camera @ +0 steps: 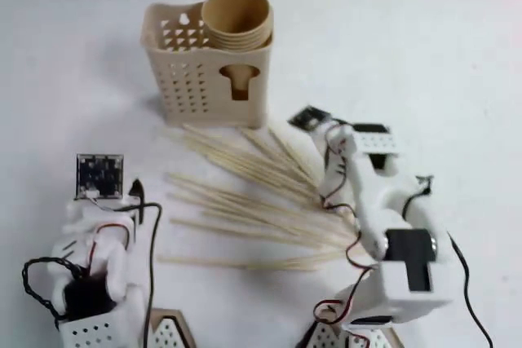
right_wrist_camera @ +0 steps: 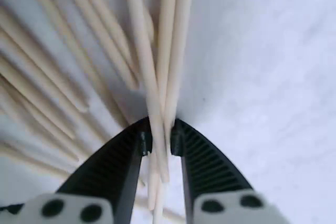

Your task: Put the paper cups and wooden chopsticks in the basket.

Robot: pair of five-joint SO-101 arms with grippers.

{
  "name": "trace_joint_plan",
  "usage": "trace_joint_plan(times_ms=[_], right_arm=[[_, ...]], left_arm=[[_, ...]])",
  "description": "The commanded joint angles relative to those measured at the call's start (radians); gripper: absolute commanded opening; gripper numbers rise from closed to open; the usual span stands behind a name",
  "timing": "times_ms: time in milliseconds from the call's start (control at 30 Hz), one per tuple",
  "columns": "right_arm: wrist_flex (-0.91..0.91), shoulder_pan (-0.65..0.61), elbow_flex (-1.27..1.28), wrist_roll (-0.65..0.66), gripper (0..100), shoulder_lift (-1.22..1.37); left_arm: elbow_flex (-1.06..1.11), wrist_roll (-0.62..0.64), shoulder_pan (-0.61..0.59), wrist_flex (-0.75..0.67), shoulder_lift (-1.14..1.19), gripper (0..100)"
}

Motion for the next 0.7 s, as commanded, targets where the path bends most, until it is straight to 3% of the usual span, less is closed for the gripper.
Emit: trace_joint_plan(times_ms=[0,200,433,667], right_arm=[[0.015,0.081,0.066,0.097,1.7,-0.136],[0.016,0.188,0.132,0.215,1.7,-0.243],[0.013,0.143,0.175,0.219,2.0,-0.269],[0.013,0.035,0.173,0.017,20.2,-0.269]], left_arm=[[-0.006,-0.009,-0.008,-0.021,-0.008,20],[-0.005,-0.009,-0.008,-0.021,-0.008,20],[-0.005,-0.009,-0.008,-0.021,-0.008,20],[-0.005,-0.009,-0.008,-0.021,-0.008,20]])
